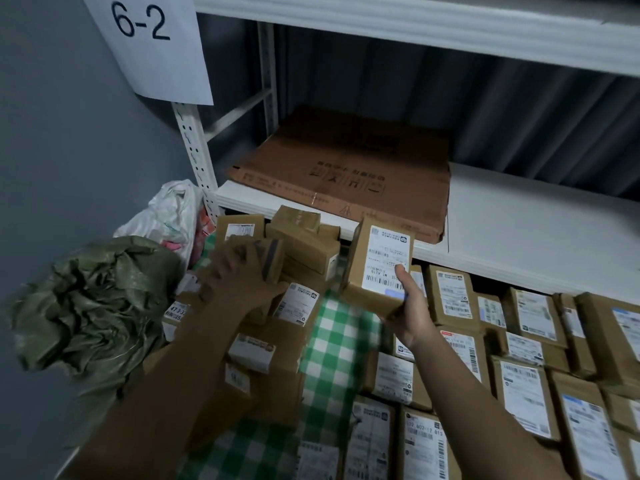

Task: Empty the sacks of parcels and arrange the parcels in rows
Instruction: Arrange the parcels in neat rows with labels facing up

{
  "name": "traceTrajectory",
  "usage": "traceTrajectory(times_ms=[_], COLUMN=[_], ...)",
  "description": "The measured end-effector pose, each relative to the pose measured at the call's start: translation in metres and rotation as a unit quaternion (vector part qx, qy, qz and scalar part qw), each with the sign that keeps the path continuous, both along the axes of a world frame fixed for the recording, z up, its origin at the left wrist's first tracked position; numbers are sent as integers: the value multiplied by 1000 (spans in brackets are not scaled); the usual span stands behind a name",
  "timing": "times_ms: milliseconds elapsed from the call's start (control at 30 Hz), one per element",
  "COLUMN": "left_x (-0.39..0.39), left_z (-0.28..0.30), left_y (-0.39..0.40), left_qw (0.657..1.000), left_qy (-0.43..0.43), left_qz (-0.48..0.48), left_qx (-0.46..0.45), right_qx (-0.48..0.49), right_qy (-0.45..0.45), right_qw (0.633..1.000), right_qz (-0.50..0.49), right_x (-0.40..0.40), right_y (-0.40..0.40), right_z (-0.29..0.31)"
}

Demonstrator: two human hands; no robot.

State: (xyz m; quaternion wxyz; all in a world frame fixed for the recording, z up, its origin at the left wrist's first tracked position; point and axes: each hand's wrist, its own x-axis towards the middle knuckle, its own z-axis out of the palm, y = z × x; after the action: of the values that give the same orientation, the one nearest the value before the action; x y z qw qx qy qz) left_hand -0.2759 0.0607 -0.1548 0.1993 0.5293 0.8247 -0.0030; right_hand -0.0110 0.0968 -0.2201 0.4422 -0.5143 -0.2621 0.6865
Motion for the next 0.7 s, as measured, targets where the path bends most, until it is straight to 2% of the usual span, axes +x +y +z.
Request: traceTrajectory(times_ms=[33,100,133,167,200,267,367,433,533,567,700], left_x=[6,25,38,53,70,100,127,138,148,155,168], left_z=[3,11,16,16,19,10,-23,-52,-79,-87,-112], left_y=[1,6,8,13,16,23,41,55,58,62,78], left_qw=[999,982,960,935,917,907,906,881,826,819,824], left_qy=[22,26,-17,-97,-188,-330,-411,-470,-553,-564,-559], left_qz=[-7,-54,-88,-119,-140,-140,-88,-33,48,53,86], left_qx=[38,180,266,319,323,220,39,-43,-95,-95,-37], right_qx=[2,-4,-9,-14,-23,-34,-33,-33,-35,-45,-47], right_qy=[-2,-6,-5,4,17,35,35,29,-28,-53,-210], right_qw=[1000,1000,1000,1000,1000,999,998,998,999,997,976], right_qz=[2,1,3,3,1,-11,-33,-36,13,32,12], right_x=[2,7,9,11,14,20,30,42,54,59,74], right_y=[-2,-5,-9,-11,-13,-16,-18,-15,-9,-4,16], right_z=[-1,-1,0,1,0,-5,-12,-22,-35,-42,-64])
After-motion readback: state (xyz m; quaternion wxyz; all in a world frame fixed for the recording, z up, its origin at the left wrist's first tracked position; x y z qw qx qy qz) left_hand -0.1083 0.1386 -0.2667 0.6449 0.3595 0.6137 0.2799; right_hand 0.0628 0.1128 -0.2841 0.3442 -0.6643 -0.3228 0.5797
